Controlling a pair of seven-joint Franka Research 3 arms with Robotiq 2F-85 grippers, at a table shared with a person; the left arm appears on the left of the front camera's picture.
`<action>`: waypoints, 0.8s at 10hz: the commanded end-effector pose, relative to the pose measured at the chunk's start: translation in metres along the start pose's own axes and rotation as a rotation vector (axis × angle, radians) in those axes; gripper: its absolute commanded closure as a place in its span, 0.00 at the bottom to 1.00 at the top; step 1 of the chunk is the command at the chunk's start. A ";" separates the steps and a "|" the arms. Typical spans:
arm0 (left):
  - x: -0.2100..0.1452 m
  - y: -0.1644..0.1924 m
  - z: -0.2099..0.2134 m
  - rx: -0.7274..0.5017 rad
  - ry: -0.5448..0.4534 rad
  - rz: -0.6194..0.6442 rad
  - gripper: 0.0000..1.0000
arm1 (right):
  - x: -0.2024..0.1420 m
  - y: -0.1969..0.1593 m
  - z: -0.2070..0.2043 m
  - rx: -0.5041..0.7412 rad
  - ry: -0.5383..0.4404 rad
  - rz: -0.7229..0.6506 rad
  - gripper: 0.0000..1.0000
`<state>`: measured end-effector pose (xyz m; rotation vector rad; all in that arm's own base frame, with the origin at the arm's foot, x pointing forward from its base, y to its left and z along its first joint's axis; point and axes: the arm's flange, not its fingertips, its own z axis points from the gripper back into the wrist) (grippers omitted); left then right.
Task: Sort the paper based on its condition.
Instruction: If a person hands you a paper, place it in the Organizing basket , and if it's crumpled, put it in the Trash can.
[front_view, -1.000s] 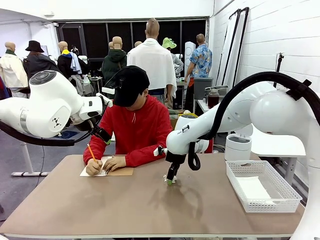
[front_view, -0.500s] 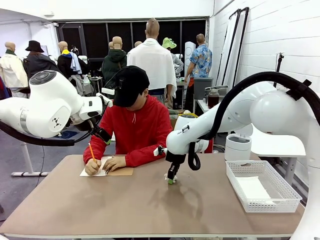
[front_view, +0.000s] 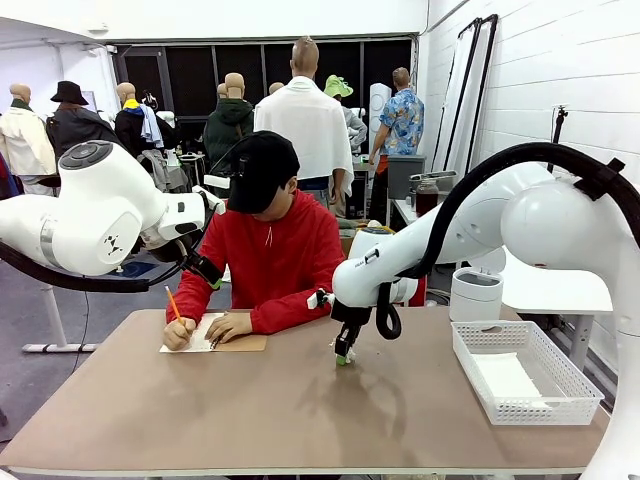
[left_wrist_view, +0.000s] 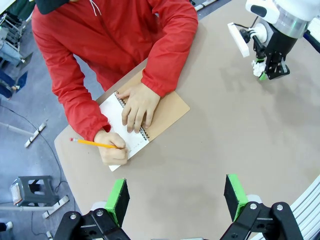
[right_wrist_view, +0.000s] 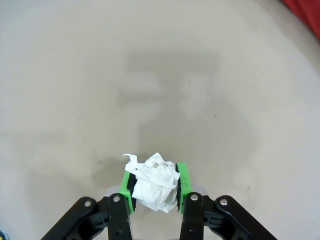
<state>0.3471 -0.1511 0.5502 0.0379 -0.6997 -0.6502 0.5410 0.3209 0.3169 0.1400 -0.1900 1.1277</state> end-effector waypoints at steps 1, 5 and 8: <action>0.000 0.000 0.000 0.000 0.000 0.000 0.00 | -0.010 -0.005 0.047 -0.034 0.026 -0.089 0.62; 0.000 0.000 0.000 0.000 0.000 0.000 0.00 | -0.064 -0.052 0.128 -0.164 0.052 -0.281 0.62; 0.000 0.000 0.000 0.000 0.000 0.000 0.00 | -0.094 -0.091 0.160 -0.243 0.031 -0.434 0.62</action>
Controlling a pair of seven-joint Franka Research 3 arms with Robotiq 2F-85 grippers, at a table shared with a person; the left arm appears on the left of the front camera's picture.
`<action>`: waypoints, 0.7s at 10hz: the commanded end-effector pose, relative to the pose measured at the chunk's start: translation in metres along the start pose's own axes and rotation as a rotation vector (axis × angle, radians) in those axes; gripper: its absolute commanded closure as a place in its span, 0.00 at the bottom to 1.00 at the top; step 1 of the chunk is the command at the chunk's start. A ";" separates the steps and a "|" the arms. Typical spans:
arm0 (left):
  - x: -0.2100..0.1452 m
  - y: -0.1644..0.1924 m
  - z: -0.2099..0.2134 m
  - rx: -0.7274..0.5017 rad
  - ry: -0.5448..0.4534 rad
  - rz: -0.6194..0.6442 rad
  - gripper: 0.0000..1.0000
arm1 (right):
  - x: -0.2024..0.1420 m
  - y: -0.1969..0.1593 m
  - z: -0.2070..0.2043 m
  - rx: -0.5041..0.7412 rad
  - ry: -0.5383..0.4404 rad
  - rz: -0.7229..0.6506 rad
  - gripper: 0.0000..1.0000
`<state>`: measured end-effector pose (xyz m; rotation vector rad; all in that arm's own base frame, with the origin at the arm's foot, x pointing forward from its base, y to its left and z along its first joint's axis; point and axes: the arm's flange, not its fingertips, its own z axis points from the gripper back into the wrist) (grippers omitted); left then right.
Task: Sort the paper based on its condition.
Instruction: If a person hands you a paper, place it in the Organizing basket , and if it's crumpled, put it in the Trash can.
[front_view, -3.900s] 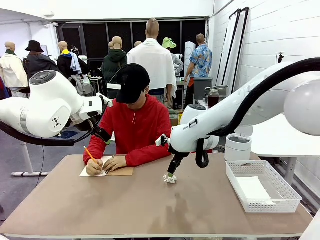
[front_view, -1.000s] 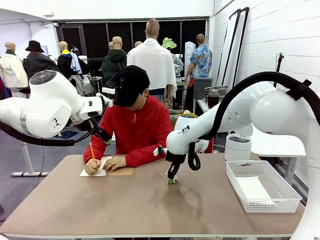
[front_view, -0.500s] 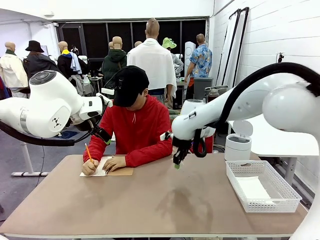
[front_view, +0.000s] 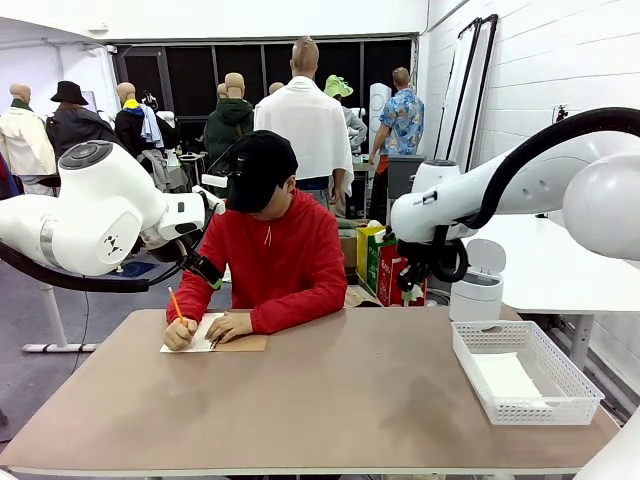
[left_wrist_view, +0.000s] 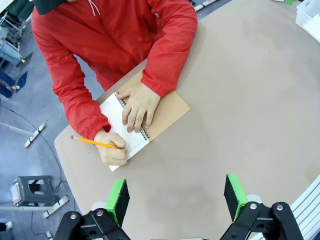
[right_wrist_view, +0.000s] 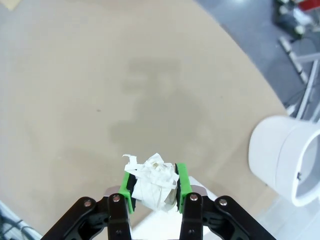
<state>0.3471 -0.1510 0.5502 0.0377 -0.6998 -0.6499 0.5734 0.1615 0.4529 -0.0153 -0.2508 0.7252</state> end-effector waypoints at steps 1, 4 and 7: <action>0.000 0.000 0.000 0.000 0.000 -0.001 0.00 | -0.001 0.002 0.006 -0.054 -0.010 -0.087 0.62; 0.000 0.000 0.000 0.000 0.000 -0.001 0.00 | -0.003 -0.009 0.003 -0.013 -0.005 -0.044 0.62; 0.000 0.000 0.000 0.000 0.000 -0.001 0.00 | -0.003 -0.006 0.007 -0.013 -0.009 -0.053 0.62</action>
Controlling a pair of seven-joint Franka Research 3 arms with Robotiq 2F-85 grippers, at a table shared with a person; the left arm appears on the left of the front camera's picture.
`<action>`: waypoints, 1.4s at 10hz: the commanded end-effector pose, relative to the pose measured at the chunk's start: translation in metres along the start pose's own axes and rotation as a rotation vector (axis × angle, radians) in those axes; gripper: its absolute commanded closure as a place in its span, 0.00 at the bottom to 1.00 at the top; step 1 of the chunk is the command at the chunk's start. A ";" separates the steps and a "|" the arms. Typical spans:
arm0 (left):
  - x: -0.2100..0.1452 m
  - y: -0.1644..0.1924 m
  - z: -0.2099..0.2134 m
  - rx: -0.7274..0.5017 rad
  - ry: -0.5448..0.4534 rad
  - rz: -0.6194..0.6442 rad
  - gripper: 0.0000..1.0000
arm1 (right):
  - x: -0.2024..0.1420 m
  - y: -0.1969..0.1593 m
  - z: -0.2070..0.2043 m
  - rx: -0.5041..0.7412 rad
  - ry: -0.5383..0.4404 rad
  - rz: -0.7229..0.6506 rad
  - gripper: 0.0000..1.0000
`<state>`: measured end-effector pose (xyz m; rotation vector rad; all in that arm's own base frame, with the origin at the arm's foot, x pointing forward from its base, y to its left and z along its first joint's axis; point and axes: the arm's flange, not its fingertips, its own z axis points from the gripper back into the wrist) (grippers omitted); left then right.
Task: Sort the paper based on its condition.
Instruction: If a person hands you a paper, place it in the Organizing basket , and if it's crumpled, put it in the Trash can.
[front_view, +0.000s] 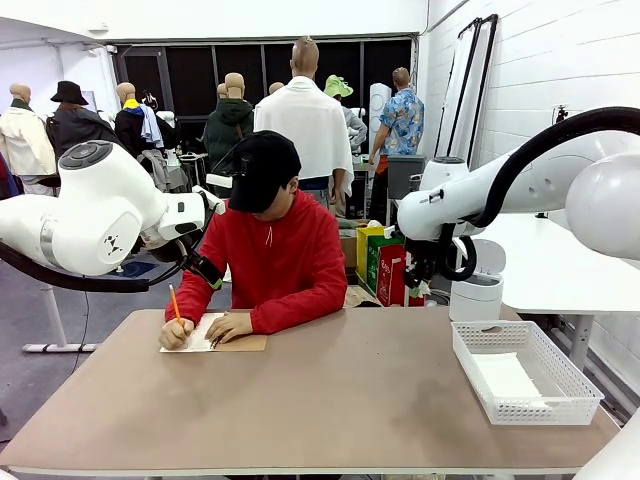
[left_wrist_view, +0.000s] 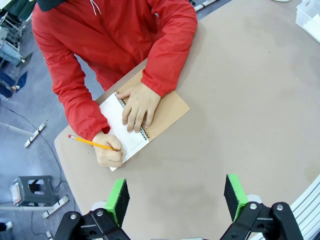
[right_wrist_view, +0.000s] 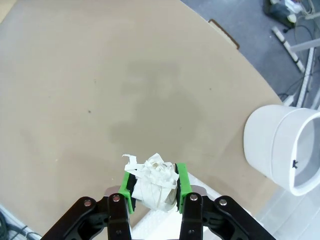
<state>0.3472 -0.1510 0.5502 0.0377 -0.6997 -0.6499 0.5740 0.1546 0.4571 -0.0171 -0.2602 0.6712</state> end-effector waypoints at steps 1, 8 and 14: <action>0.000 0.000 0.000 0.001 0.000 -0.001 0.00 | 0.007 -0.007 -0.001 -0.066 -0.045 -0.108 0.62; 0.000 0.000 0.000 0.001 0.000 -0.001 0.00 | 0.031 -0.114 -0.001 -0.309 -0.143 -0.643 0.62; 0.000 0.000 0.000 0.001 0.000 -0.001 0.00 | 0.026 -0.159 -0.026 -0.368 -0.127 -0.895 0.62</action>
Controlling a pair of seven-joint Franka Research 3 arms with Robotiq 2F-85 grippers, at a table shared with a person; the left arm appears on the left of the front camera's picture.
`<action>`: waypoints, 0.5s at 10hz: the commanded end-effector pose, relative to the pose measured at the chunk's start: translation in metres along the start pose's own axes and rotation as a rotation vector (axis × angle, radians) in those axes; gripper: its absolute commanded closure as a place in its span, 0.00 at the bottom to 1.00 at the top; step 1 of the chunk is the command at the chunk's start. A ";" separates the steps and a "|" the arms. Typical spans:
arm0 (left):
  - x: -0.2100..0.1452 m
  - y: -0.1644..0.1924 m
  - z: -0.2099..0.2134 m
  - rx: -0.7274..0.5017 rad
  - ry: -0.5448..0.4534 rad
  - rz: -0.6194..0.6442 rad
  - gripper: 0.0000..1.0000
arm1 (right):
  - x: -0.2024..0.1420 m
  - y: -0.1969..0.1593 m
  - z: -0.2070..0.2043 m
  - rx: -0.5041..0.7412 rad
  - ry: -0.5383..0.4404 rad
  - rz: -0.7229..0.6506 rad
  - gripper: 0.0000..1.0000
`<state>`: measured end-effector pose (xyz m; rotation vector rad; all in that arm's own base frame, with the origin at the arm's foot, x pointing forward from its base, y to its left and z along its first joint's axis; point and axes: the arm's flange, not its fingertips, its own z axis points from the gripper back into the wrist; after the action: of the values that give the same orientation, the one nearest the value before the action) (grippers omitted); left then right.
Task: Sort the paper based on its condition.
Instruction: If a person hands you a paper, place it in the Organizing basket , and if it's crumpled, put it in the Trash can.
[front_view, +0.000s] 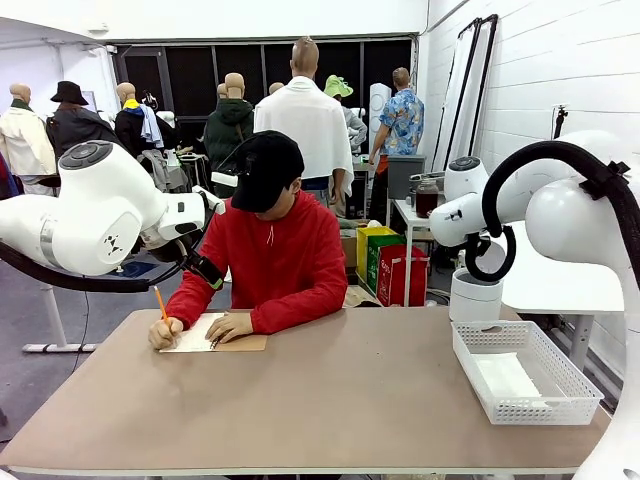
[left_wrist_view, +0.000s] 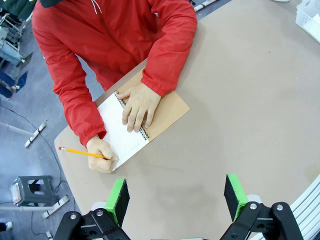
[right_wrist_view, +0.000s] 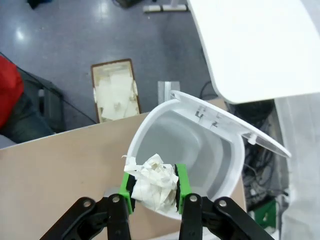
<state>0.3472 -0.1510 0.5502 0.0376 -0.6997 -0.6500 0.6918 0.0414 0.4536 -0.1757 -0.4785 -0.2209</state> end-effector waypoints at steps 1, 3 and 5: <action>0.000 0.000 0.000 0.001 0.000 -0.001 0.00 | 0.005 0.003 -0.006 -0.048 0.010 -0.066 0.62; 0.000 0.000 0.000 0.001 0.000 -0.001 0.00 | 0.006 -0.005 -0.014 -0.054 0.030 -0.097 0.62; 0.000 0.000 0.000 0.001 0.000 -0.001 0.00 | 0.007 -0.012 -0.023 -0.065 0.043 -0.122 0.62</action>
<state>0.3472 -0.1510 0.5502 0.0376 -0.6997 -0.6499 0.6942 0.0209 0.4391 -0.1935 -0.4432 -0.3147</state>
